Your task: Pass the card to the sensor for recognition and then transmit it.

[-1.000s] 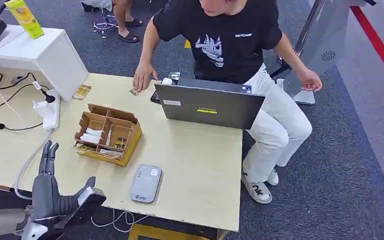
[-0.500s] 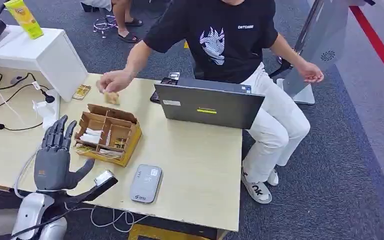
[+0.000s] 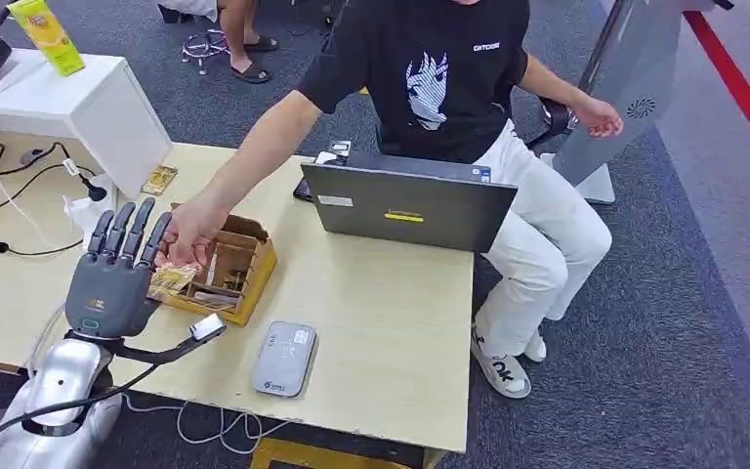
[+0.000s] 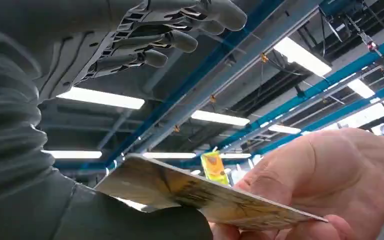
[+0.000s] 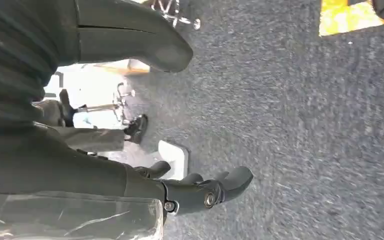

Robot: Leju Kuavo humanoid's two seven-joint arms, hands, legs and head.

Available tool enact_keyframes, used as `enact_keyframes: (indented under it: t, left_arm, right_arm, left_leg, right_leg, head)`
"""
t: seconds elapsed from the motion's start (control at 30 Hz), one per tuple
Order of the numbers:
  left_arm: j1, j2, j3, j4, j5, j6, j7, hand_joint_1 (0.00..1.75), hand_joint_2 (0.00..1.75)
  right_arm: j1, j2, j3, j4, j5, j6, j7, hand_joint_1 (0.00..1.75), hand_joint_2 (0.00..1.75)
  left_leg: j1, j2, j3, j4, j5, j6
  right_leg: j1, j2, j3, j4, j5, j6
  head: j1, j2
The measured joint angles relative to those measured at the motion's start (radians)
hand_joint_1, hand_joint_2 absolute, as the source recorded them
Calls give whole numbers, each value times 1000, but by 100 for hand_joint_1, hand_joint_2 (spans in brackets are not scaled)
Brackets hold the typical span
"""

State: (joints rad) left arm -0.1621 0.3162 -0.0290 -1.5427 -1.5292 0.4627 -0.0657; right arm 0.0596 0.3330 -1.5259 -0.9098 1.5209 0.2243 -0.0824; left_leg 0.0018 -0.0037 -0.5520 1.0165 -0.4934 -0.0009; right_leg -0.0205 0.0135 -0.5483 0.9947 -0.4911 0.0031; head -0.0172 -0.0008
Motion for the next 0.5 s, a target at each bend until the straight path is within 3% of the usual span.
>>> enact_keyframes:
  t: [0.37,0.4,0.5]
  left_arm:
    - [-18,18,-19,31,-35,8,15,0,175]
    - [-18,18,-19,33,-35,9,15,175,175]
    - [-18,17,-20,35,-37,23,15,175,175]
  right_arm:
    - [0,0,0,-6,2,0,-3,0,175]
    - [0,0,0,-6,2,0,-3,0,175]
    - [0,0,0,-6,2,0,-3,0,175]
  left_leg:
    - [0,0,0,0,0,0]
    - [0,0,0,0,0,0]
    - [0,0,0,0,0,0]
  right_leg:
    - [0,0,0,0,0,0]
    - [0,0,0,0,0,0]
    - [0,0,0,0,0,0]
  head:
    - [0,0]
    - [0,0]
    - [0,0]
